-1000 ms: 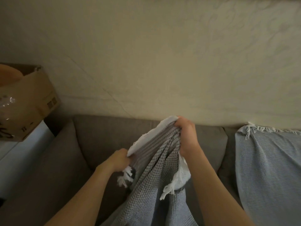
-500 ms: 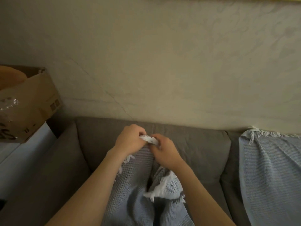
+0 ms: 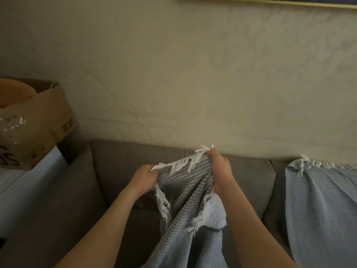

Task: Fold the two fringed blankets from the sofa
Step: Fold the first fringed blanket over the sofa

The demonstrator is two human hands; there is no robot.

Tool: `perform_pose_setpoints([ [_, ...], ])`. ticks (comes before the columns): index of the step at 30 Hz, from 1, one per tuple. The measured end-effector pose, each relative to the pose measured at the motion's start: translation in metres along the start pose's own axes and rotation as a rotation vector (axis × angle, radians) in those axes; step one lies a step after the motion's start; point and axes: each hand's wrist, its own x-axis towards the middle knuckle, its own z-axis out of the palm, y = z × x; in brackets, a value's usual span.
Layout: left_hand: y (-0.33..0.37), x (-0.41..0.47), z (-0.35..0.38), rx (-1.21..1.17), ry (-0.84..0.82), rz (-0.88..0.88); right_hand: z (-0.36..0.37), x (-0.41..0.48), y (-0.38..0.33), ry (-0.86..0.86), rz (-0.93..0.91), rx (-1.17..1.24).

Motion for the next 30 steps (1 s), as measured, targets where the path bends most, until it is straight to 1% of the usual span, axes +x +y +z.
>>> perform_pose_setpoints([
  [2,0.001,0.001,0.000,-0.134,0.061,-0.021,-0.004,0.008,0.007,0.025,0.055,0.005],
  [4,0.001,0.004,0.003,-0.186,0.096,-0.028,-0.007,0.018,0.019,0.132,0.043,-0.027],
  [6,0.005,0.006,0.007,-0.158,0.118,-0.008,-0.009,0.023,0.030,0.270,-0.052,-0.142],
  [7,0.008,0.007,0.009,-0.149,0.122,0.019,-0.010,0.021,0.034,0.311,-0.132,-0.253],
  [8,0.010,0.008,0.010,-0.151,0.117,0.045,-0.008,0.017,0.036,0.309,-0.210,-0.364],
  [9,0.013,0.007,0.010,-0.154,0.104,0.070,-0.007,0.014,0.037,0.257,-0.287,-0.455],
  [10,0.018,0.006,0.009,-0.152,0.076,0.093,-0.004,0.012,0.039,0.131,-0.377,-0.480],
  [12,0.027,0.003,0.009,-0.141,-0.018,0.129,0.004,0.008,0.043,-0.157,-0.490,-0.499],
  [13,0.032,0.002,0.010,-0.129,-0.067,0.156,0.009,0.005,0.046,-0.279,-0.519,-0.546],
  [15,0.042,-0.002,0.011,-0.088,-0.135,0.199,0.018,0.003,0.052,-0.423,-0.524,-0.689],
  [17,0.045,-0.004,0.010,-0.059,-0.187,0.217,0.023,0.001,0.052,-0.448,-0.524,-0.830],
  [20,0.041,-0.008,0.004,0.044,-0.255,0.211,0.021,0.003,0.045,-0.461,-0.504,-1.006],
  [24,0.036,-0.014,0.000,0.142,-0.319,0.166,0.019,0.002,0.037,-0.492,-0.538,-1.098],
  [27,0.031,-0.013,-0.001,0.171,-0.305,0.128,0.020,0.001,0.033,-0.444,-0.524,-1.083],
  [28,0.031,-0.014,-0.003,0.169,-0.280,0.100,0.019,0.002,0.033,-0.417,-0.498,-1.049],
  [30,0.028,-0.012,-0.005,0.093,-0.214,0.042,0.017,0.005,0.033,-0.376,-0.470,-0.943],
])
